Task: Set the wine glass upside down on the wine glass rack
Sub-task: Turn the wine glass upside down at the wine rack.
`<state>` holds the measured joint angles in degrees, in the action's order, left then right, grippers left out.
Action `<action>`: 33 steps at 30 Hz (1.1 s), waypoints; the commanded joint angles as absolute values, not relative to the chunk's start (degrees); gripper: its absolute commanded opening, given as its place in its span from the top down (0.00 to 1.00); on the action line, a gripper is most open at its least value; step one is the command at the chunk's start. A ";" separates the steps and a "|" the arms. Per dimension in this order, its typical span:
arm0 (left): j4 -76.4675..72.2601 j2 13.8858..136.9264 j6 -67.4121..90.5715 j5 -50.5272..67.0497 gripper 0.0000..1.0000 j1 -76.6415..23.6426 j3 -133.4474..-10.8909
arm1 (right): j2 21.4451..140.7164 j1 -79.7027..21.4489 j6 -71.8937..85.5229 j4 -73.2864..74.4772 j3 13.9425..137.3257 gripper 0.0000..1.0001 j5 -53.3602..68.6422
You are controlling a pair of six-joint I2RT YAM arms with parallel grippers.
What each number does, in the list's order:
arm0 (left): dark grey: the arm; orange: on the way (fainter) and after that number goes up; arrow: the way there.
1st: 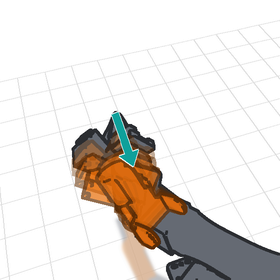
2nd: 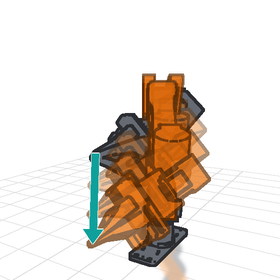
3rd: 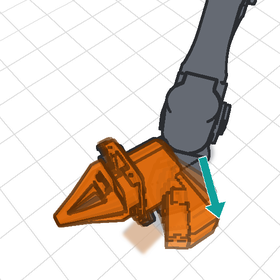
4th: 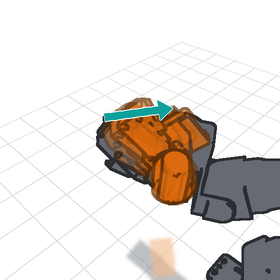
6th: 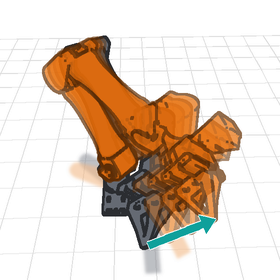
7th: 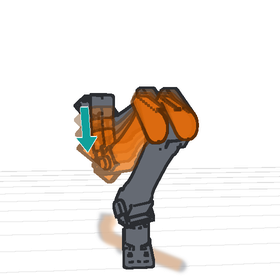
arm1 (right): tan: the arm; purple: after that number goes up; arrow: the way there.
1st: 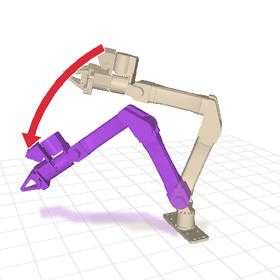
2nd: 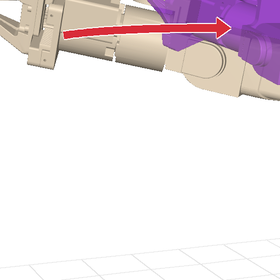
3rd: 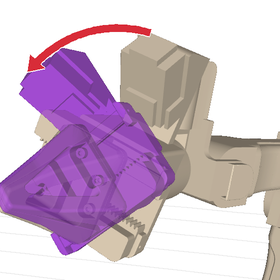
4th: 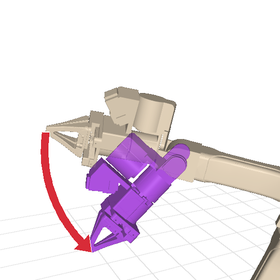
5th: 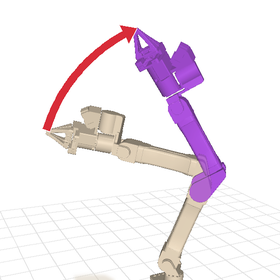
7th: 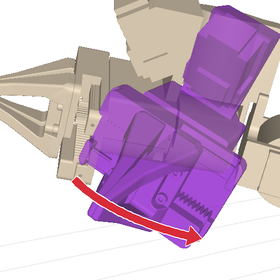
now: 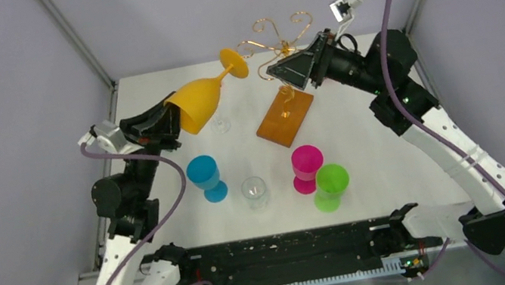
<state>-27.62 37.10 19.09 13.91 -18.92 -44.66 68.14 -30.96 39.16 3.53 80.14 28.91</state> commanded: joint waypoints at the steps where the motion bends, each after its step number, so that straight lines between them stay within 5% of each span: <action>1: -52.67 40.87 23.48 9.63 1.00 -19.12 -43.09 | 64.56 -30.94 51.71 -15.62 75.83 0.26 24.49; 11: -78.31 51.88 15.29 18.85 1.00 -22.45 -40.61 | 69.45 -31.41 73.23 -49.30 65.48 0.26 22.65; 33: -75.31 59.78 -40.84 1.36 1.00 -49.21 -43.97 | 69.27 -37.36 69.44 -46.26 61.60 0.27 10.24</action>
